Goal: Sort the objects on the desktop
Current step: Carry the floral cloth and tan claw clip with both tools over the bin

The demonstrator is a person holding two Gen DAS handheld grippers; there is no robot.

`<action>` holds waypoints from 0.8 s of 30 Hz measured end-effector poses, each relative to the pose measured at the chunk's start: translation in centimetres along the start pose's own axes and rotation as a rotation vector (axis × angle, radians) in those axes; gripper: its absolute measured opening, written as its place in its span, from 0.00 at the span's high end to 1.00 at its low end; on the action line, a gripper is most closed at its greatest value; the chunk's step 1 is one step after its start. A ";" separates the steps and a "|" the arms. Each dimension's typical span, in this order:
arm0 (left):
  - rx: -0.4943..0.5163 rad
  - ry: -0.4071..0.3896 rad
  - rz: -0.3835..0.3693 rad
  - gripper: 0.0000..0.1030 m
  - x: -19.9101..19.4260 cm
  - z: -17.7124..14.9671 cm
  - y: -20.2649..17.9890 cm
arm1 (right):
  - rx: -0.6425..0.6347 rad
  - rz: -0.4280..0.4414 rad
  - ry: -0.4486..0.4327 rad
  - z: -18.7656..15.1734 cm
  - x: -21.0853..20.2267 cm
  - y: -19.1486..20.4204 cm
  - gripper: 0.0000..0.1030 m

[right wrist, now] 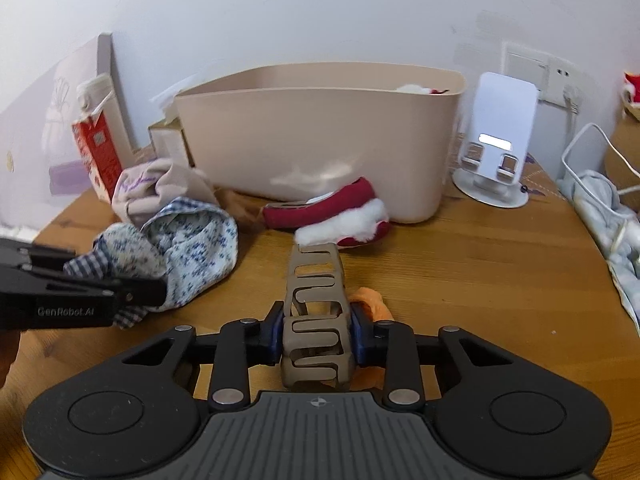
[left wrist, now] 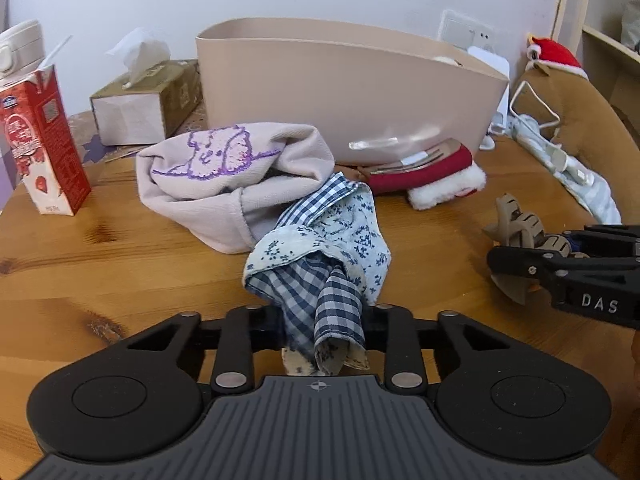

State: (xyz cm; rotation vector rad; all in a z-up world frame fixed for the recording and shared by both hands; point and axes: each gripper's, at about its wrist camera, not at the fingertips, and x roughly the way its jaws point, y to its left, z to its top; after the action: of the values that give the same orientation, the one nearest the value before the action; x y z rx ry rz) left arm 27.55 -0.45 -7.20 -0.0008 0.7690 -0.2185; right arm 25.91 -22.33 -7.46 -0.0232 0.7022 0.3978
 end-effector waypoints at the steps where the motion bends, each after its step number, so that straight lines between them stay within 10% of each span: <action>1: 0.000 -0.009 0.002 0.76 -0.3 -0.1 -0.1 | 0.012 0.004 -0.006 0.1 -0.2 -0.3 0.71; 24: 0.071 -0.089 0.002 0.79 -4.9 -0.6 -1.4 | 0.276 0.086 -0.153 1.4 -4.7 -6.2 0.71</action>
State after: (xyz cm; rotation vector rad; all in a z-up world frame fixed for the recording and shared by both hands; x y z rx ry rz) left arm 23.42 -0.77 -4.13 0.0566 0.6722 -0.2421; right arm 25.77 -29.47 -4.04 0.2967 0.6033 0.3773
